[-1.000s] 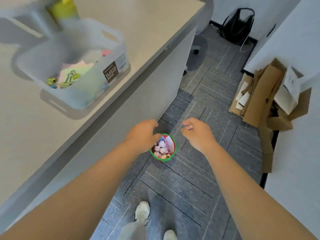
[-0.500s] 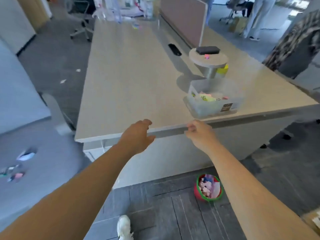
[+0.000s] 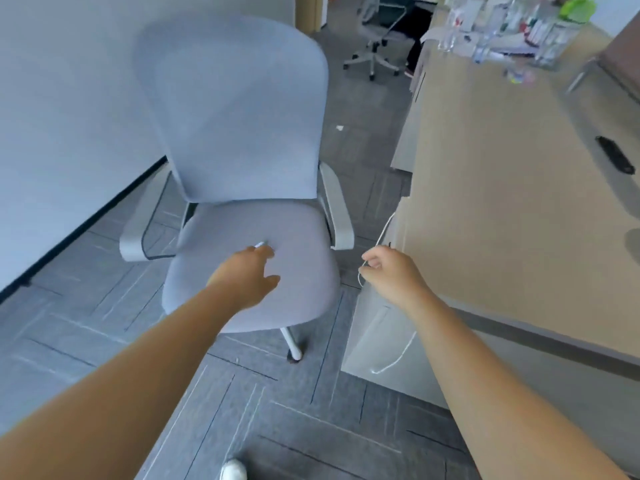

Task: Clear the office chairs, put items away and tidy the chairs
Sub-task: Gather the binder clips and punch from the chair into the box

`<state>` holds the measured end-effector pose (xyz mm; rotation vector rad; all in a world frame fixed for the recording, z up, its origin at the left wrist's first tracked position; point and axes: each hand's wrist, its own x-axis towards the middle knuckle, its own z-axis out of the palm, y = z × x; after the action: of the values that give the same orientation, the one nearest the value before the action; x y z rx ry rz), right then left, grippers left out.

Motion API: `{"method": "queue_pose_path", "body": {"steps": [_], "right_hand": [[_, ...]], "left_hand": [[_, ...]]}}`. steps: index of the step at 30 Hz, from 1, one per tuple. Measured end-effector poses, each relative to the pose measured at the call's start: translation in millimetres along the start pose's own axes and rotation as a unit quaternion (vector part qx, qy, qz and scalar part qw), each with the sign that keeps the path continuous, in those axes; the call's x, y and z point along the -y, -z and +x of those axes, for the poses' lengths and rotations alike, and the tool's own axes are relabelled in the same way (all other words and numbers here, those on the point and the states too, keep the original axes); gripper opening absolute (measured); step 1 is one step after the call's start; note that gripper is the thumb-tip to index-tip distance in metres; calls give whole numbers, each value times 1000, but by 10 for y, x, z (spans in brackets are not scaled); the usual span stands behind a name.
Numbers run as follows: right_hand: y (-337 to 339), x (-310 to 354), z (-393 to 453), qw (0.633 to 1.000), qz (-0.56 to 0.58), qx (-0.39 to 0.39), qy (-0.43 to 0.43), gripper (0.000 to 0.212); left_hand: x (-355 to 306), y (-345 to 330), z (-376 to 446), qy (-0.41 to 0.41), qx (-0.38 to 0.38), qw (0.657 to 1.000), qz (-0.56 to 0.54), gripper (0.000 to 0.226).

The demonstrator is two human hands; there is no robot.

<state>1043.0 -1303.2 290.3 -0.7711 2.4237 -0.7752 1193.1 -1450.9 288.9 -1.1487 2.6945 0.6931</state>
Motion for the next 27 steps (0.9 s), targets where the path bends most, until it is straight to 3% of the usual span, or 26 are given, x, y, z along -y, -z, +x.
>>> {"method": "queue_pose_path", "body": {"steps": [7,16,22,27], "right_hand": [[-1074,549,732,994,-62,88,-7,37],[-2034,529,1992,979,-138,150,-1,40],[-2680,328,3016,965,-179,185,49,55],[-3202,200,3545,950,-212,214,86,64]], "left_hand": [[1232,-6,628,65,59,996,20,48],[1934,-583,1738,115,130,984,51,59],[2160,-1144,2623,140,130,981,17,87],[2390,-1669,3002,148,161,974,55,107]]}}
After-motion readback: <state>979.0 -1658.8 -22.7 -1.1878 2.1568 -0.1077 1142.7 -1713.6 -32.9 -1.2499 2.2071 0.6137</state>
